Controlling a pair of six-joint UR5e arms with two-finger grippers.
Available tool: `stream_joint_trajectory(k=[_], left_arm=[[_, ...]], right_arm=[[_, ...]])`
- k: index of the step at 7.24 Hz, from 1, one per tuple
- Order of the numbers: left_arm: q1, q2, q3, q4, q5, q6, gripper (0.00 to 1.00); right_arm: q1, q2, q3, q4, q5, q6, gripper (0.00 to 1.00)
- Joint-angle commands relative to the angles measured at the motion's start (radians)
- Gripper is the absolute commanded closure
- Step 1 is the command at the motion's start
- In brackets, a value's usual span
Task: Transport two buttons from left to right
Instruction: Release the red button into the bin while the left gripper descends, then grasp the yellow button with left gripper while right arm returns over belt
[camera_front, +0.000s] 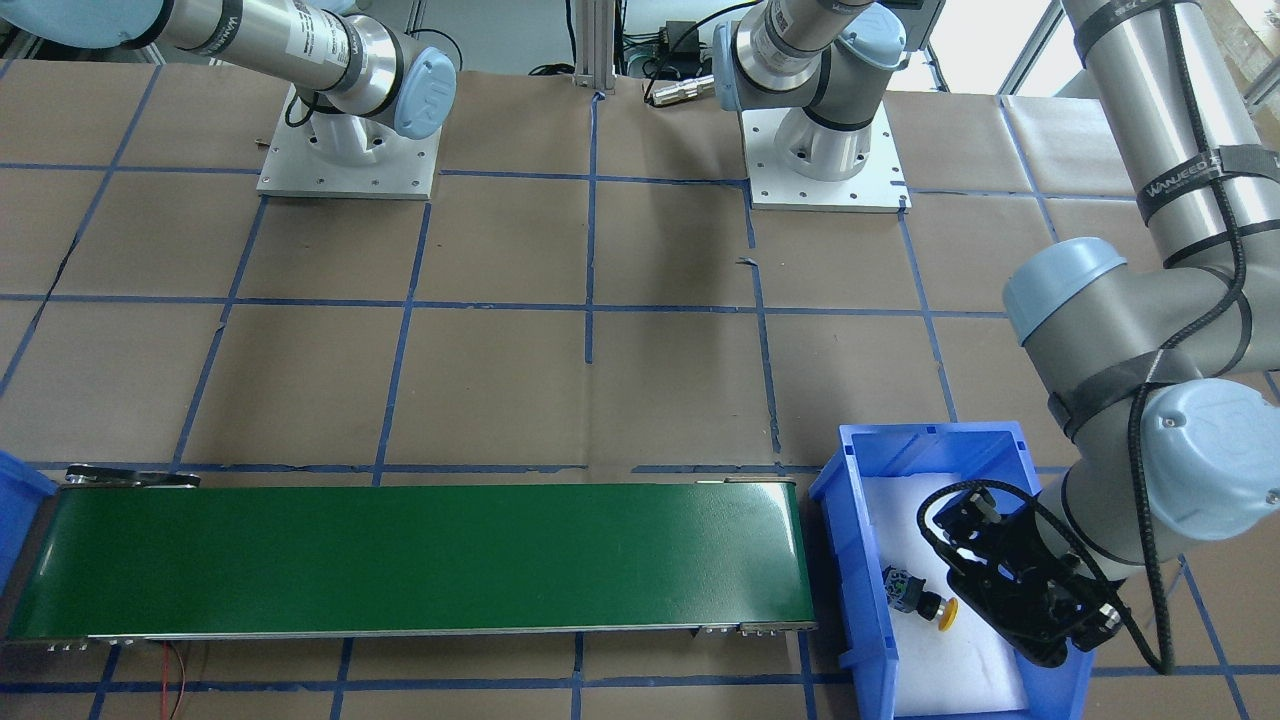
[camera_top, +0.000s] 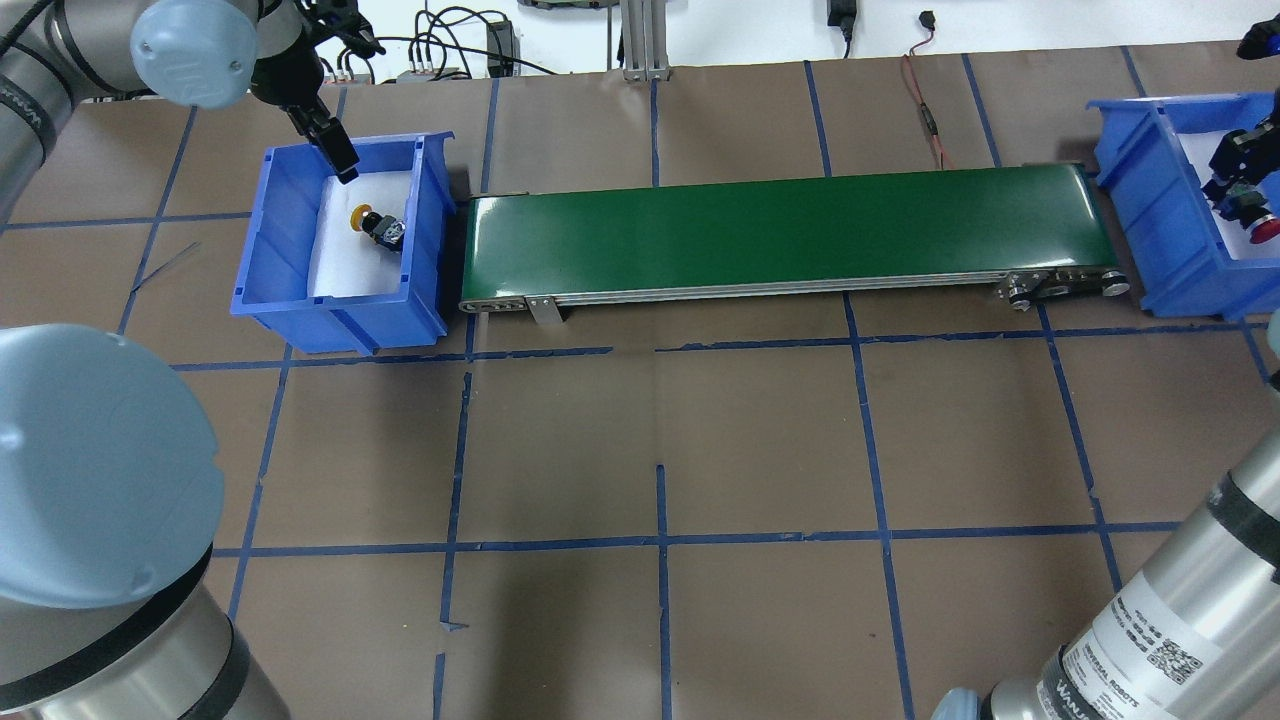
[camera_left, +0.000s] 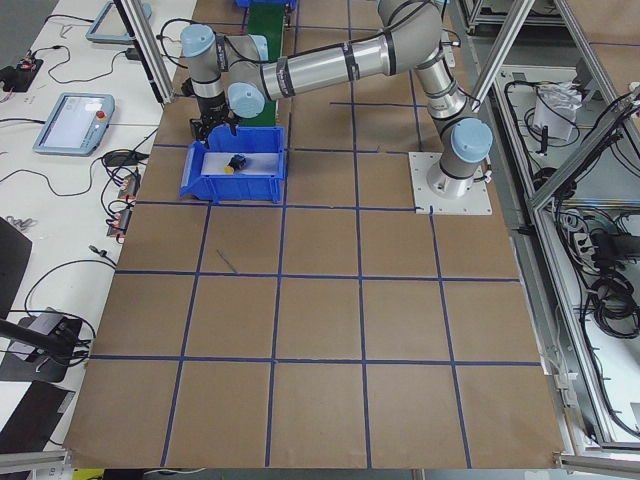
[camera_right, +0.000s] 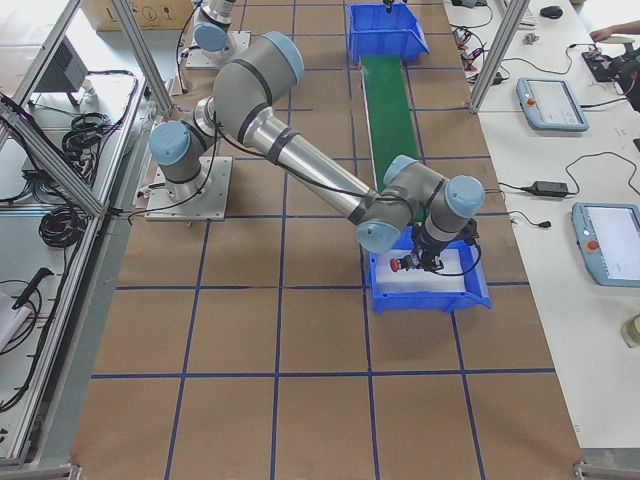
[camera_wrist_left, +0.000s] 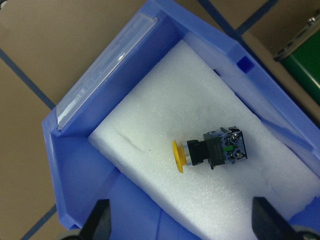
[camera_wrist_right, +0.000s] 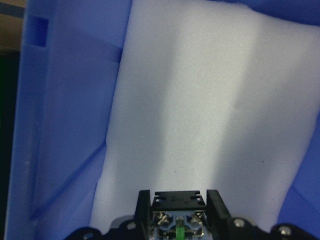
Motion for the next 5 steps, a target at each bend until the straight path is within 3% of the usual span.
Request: stream_joint_trajectory(k=[1,3,4,5], left_arm=[[-0.008,0.002,-0.06,0.011,-0.002,0.035,0.0],[0.016,-0.015,-0.083,0.102,-0.042,0.266,0.0],[0.018,-0.015,-0.098,0.115,-0.053,0.293,0.0],[0.018,-0.019,-0.121,0.151,-0.054,0.301,0.0]], right_arm=[[0.0,0.02,0.0,-0.019,0.0,-0.002,0.92],[0.0,0.02,0.001,-0.024,-0.002,-0.002,0.92],[0.0,0.025,0.001,-0.025,0.0,0.0,0.89],[0.0,0.028,0.001,-0.025,0.0,0.001,0.76]])
